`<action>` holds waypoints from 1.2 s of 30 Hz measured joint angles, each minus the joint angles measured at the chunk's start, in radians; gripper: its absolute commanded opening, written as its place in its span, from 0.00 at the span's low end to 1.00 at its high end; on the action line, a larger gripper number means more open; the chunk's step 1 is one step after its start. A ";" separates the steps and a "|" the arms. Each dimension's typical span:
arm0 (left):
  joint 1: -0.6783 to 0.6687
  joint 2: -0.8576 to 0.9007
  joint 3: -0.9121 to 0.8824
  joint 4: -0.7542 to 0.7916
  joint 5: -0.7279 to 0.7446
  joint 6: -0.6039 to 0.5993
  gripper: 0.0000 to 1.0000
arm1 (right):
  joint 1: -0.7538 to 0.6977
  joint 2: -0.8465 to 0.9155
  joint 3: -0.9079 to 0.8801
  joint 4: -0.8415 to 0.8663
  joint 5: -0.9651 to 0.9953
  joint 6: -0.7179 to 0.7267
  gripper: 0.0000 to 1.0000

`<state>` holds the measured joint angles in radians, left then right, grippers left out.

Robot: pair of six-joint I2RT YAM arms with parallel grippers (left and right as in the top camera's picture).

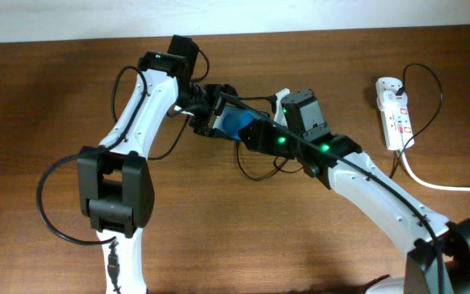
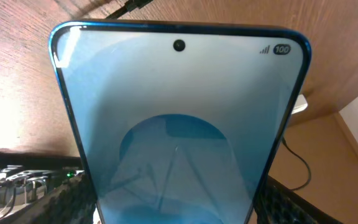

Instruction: Plug charger to phone and switch on socket

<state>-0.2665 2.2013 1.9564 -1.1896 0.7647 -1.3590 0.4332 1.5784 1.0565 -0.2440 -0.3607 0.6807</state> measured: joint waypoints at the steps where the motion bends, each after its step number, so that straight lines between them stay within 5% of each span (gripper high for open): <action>1: -0.003 0.000 0.000 -0.006 0.000 0.000 0.00 | 0.000 0.013 0.000 0.021 0.007 0.003 0.50; 11: -0.019 0.000 0.000 -0.034 0.000 0.004 0.00 | 0.000 0.029 0.000 0.071 0.047 0.005 0.40; 21: -0.020 0.000 0.000 -0.033 0.001 0.005 0.00 | 0.000 0.029 0.002 0.061 0.042 0.036 0.06; 25: -0.019 0.000 0.006 -0.035 0.010 0.007 0.00 | 0.000 0.038 0.004 0.037 0.051 0.026 0.04; 27: -0.019 0.000 0.006 -0.035 0.010 0.005 0.07 | 0.000 0.039 0.004 0.037 0.054 0.023 0.04; 29: -0.019 0.000 0.006 -0.035 0.013 0.007 0.25 | -0.006 0.039 0.004 0.039 0.053 0.022 0.04; 36: -0.019 0.000 0.006 -0.035 0.027 0.048 0.30 | -0.146 0.006 0.002 -0.080 0.027 0.019 0.04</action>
<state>-0.2852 2.2013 1.9629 -1.2251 0.7921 -1.3113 0.2871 1.5841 1.0588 -0.3237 -0.3336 0.6994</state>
